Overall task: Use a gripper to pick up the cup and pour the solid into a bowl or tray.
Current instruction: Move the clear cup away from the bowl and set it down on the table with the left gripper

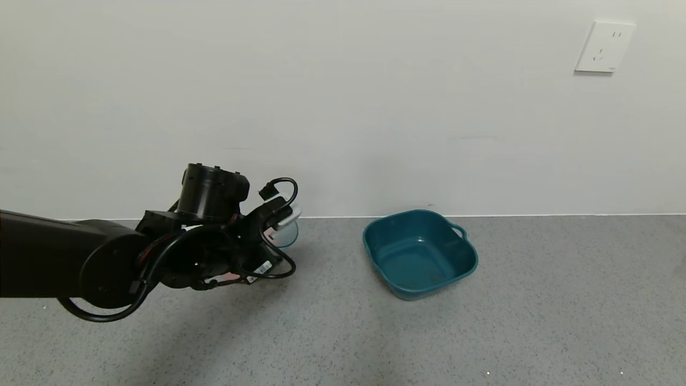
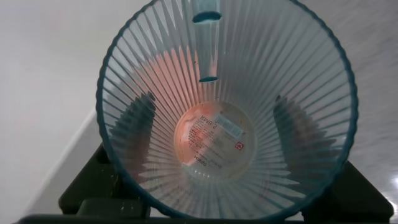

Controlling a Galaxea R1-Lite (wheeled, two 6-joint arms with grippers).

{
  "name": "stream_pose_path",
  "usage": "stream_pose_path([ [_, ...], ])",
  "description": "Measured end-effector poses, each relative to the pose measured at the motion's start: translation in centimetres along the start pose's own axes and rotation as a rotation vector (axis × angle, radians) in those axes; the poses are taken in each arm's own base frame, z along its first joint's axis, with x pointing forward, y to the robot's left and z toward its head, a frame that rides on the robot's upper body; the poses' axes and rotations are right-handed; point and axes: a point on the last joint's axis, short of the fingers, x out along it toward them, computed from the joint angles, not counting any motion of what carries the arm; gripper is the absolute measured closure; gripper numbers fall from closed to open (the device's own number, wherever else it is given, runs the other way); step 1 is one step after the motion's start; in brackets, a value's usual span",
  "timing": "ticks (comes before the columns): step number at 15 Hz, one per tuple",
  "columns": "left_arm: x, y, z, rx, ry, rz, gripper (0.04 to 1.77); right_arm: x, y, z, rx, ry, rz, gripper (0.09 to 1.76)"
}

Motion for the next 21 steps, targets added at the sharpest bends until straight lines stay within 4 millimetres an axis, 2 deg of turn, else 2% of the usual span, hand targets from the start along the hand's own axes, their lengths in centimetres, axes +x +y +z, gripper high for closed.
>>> stream_pose_path([
  [4, 0.3, -2.4, 0.5, -0.243, -0.044, -0.145, 0.49, 0.0, 0.0, 0.0, 0.000, 0.000, 0.000, 0.14],
  [10, 1.4, -4.5, 0.2, -0.409, -0.169, -0.174, 0.49, 0.0, 0.0, 0.0, 0.000, 0.000, 0.000, 0.14],
  [16, 3.4, -6.2, -0.8, -0.478, -0.108, -0.248, 0.49, 0.0, 0.0, 0.0, 0.000, 0.000, 0.000, 0.14],
  [21, 4.0, -6.6, -1.2, -0.482, -0.085, -0.255, 0.49, 0.0, 0.0, 0.0, 0.000, 0.000, 0.000, 0.14],
])
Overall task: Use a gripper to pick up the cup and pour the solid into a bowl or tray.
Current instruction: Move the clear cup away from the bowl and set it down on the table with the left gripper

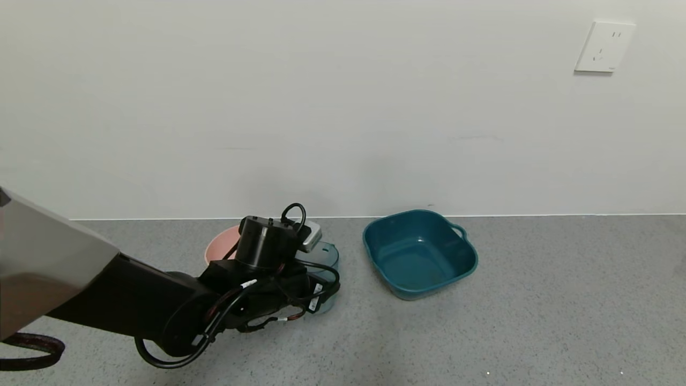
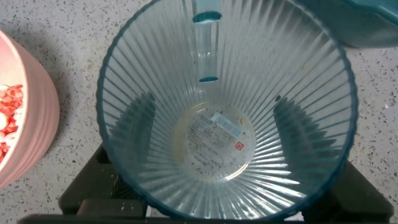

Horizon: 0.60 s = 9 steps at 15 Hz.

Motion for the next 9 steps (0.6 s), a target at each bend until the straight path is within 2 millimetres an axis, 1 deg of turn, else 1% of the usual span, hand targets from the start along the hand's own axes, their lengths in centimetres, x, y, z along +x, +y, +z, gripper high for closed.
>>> stream_pose_path([
  [9, 1.5, -0.2, -1.1, 0.004, 0.030, -0.001, 0.49, 0.0, 0.0, 0.0, 0.000, 0.000, 0.000, 0.14],
])
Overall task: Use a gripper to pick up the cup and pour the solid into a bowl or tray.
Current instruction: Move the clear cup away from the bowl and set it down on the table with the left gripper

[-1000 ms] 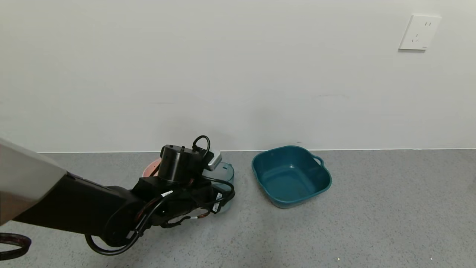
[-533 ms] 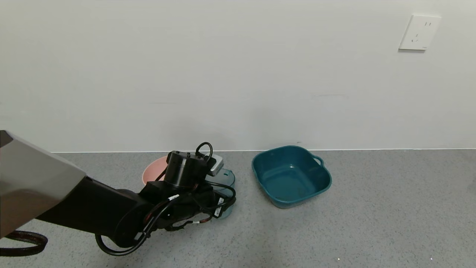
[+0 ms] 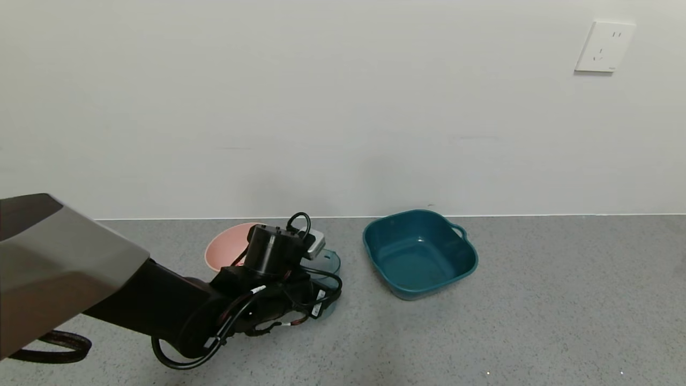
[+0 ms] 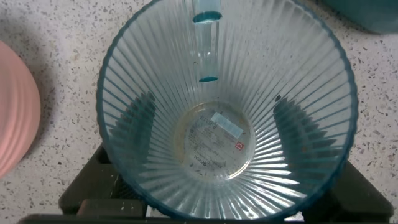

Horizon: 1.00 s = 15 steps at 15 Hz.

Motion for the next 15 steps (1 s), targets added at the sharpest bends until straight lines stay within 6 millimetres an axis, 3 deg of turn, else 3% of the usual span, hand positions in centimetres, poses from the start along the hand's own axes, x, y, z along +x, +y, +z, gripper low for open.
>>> stream_pose_path([
  [6, 0.26, -0.03, -0.15, -0.001, -0.007, 0.000, 0.49, 0.00, 0.00, 0.00, 0.000, 0.000, 0.000, 0.14],
  [9, 0.30, -0.02, -0.12, -0.003, -0.028, 0.005, 0.34, 0.00, 0.00, 0.00, 0.000, 0.000, 0.000, 0.14],
  [15, 0.33, -0.02, -0.19, -0.004, -0.028, 0.009, 0.21, 0.00, 0.00, 0.00, 0.000, 0.000, 0.000, 0.14],
])
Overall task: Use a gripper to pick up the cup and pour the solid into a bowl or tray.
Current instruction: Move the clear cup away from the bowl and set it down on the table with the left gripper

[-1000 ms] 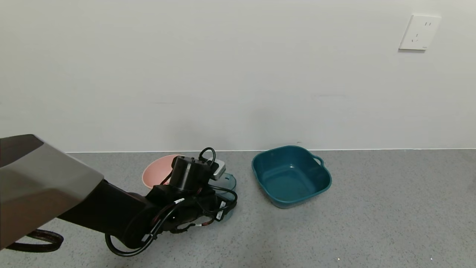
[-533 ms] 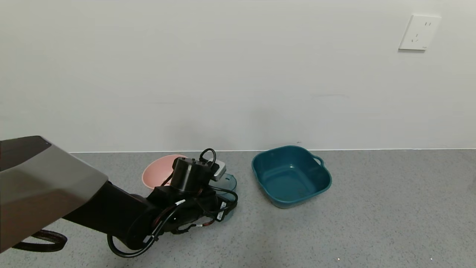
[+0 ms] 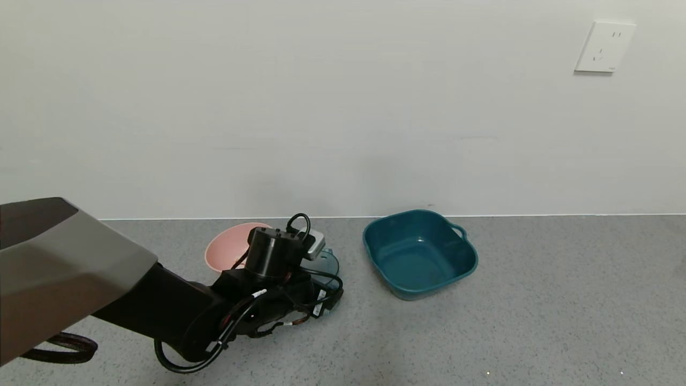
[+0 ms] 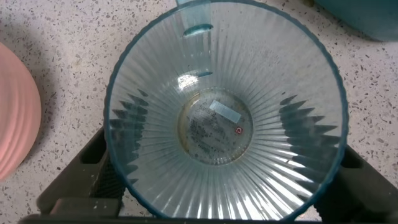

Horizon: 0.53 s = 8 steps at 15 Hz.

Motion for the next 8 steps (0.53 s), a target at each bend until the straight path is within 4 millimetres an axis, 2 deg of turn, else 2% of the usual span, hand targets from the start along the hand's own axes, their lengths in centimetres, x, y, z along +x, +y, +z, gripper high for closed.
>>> stream_pose_path([
  [5, -0.3, 0.0, 0.0, 0.011, -0.002, 0.003, 0.16, 0.0, 0.0, 0.0, 0.000, 0.000, 0.000, 0.14],
  [8, -1.2, 0.0, 0.4, 0.015, -0.018, 0.005, 0.14, 0.0, 0.0, 0.0, 0.000, 0.000, 0.000, 0.14],
])
